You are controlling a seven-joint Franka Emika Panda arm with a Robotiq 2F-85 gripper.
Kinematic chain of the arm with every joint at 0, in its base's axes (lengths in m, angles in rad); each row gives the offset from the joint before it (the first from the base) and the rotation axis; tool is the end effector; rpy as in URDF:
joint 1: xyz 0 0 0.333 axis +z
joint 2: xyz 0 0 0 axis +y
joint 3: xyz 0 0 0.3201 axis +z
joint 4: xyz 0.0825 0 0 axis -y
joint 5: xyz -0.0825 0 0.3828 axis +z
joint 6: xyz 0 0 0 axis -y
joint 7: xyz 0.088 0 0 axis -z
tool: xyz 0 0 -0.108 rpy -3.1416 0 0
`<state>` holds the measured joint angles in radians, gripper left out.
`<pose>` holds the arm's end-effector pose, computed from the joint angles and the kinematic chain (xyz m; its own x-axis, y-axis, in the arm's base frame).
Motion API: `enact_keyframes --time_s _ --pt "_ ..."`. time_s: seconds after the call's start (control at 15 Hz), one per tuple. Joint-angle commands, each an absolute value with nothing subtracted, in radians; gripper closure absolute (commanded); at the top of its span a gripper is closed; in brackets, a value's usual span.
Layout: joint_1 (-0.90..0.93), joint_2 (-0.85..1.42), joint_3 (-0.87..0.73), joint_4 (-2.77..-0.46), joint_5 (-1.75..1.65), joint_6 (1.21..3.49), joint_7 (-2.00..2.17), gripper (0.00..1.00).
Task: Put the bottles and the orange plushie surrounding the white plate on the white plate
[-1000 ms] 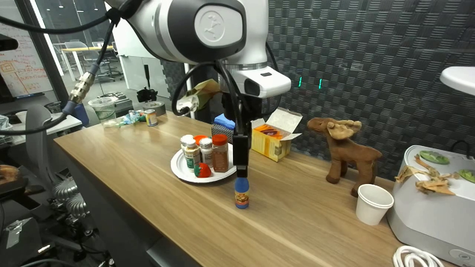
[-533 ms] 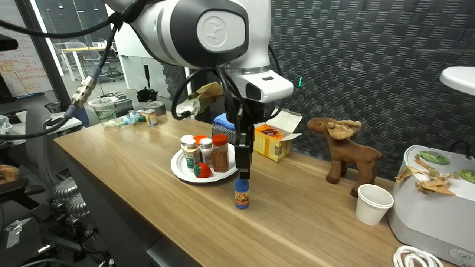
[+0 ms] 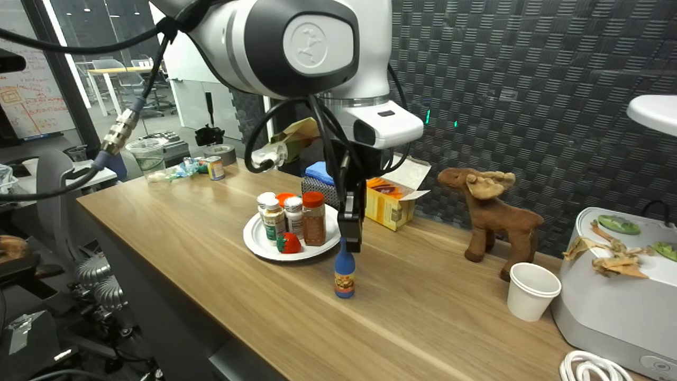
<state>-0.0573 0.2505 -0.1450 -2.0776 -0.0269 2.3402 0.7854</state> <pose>0.5719 -0.1158 0.3142 0.5698 -0.8203 0.0489 -0.8218 -0.5691 0.0294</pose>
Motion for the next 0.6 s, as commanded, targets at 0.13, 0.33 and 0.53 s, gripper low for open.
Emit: enact_keyframes --time_s 0.13,0.33,0.53 --pt "-0.044 0.221 -0.155 -2.068 -0.032 2.329 0.830 0.87" --pt "-0.030 0.213 -0.153 -2.040 -0.055 2.319 0.864 0.87" --pt "-0.018 0.203 -0.144 -2.026 -0.055 2.311 0.887 0.87"
